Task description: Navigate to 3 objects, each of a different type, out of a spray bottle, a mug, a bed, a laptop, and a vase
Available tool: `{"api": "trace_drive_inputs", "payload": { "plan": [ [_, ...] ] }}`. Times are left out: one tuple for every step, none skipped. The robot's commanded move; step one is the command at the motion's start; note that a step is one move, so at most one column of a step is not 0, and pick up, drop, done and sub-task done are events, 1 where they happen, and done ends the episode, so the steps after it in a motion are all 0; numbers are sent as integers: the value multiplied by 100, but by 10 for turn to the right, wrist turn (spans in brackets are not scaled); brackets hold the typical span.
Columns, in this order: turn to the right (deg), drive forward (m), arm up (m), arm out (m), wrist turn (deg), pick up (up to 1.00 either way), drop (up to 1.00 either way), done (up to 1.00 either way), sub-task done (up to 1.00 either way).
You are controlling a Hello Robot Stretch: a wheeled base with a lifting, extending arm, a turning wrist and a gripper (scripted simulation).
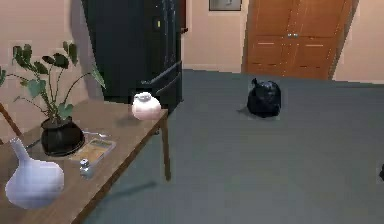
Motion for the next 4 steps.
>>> {"api": "trace_drive_inputs", "payload": {
  "plan": [
    [330, 0, 0, 0, 0, 0, 0, 0, 0],
    [30, 0, 0, 0, 0, 0, 0, 0, 0],
    [0, 100, 0, 0, 0, 0, 0, 0, 0],
    [0, 100, 0, 0, 0, 0, 0, 0, 0]
  ]
}}
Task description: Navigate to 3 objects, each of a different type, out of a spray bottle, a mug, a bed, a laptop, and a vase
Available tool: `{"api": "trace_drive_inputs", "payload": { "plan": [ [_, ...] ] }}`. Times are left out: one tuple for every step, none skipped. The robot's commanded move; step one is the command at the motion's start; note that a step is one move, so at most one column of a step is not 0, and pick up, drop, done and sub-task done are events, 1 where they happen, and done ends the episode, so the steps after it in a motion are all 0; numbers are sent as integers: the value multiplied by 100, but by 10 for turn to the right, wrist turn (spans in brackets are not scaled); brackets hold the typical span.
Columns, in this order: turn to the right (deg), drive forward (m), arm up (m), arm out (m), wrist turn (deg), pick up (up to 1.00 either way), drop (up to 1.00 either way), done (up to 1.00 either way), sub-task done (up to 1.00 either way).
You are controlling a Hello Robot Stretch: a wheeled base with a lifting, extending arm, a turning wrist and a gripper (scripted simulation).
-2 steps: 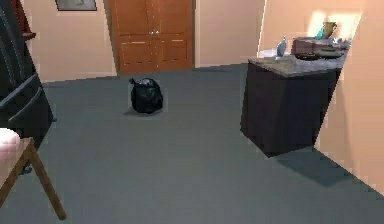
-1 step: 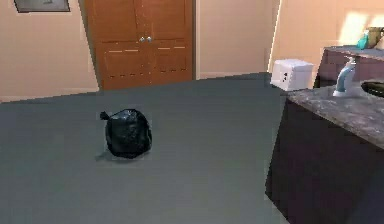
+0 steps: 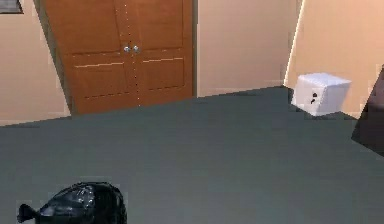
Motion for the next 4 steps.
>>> {"api": "trace_drive_inputs", "payload": {
  "plan": [
    [0, 20, 0, 0, 0, 0, 0, 0, 0],
    [120, 0, 0, 0, 0, 0, 0, 0, 0],
    [0, 55, 0, 0, 0, 0, 0, 0, 0],
    [450, 0, 0, 0, 0, 0, 0, 0, 0]
  ]
}}
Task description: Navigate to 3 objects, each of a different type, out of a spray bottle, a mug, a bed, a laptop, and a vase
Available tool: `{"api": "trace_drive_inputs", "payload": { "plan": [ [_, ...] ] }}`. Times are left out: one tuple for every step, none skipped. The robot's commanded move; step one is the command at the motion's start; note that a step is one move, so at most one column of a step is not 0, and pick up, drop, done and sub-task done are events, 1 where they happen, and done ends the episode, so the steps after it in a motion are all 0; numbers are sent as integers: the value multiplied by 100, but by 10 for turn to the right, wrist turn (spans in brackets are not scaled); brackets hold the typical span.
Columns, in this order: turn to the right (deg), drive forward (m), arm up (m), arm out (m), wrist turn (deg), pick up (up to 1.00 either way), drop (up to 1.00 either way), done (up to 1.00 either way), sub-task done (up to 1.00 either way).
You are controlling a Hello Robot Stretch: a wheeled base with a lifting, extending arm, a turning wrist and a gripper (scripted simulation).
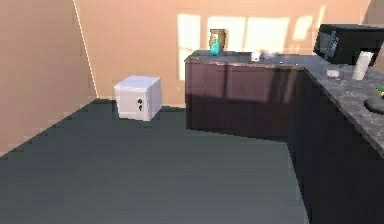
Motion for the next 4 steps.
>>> {"api": "trace_drive_inputs", "payload": {
  "plan": [
    [150, 0, 0, 0, 0, 0, 0, 0, 0],
    [0, 100, 0, 0, 0, 0, 0, 0, 0],
    [60, 0, 0, 0, 0, 0, 0, 0, 0],
    [0, 50, 0, 0, 0, 0, 0, 0, 0]
  ]
}}
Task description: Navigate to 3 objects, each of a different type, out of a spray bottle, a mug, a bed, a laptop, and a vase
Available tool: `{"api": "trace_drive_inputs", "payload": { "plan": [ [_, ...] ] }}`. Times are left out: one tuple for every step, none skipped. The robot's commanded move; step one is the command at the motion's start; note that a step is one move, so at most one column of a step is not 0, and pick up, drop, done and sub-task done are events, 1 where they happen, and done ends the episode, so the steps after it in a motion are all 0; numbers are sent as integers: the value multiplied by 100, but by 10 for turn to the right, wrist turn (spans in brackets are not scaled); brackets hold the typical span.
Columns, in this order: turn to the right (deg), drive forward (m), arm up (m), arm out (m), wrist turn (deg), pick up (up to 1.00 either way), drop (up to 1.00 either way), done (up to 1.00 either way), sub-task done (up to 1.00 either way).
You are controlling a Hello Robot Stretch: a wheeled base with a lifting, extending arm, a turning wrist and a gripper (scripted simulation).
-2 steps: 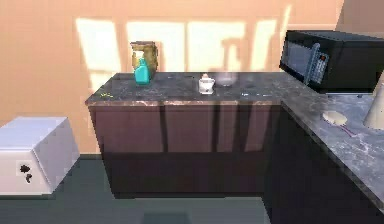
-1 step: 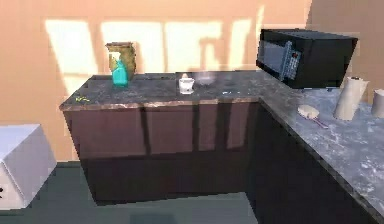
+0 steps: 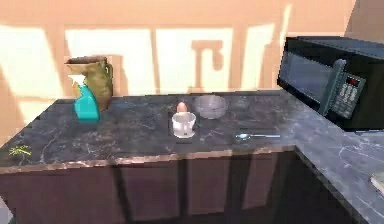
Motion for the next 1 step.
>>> {"api": "trace_drive_inputs", "payload": {
  "plan": [
    [0, 0, 0, 0, 0, 0, 0, 100, 0]
  ]
}}
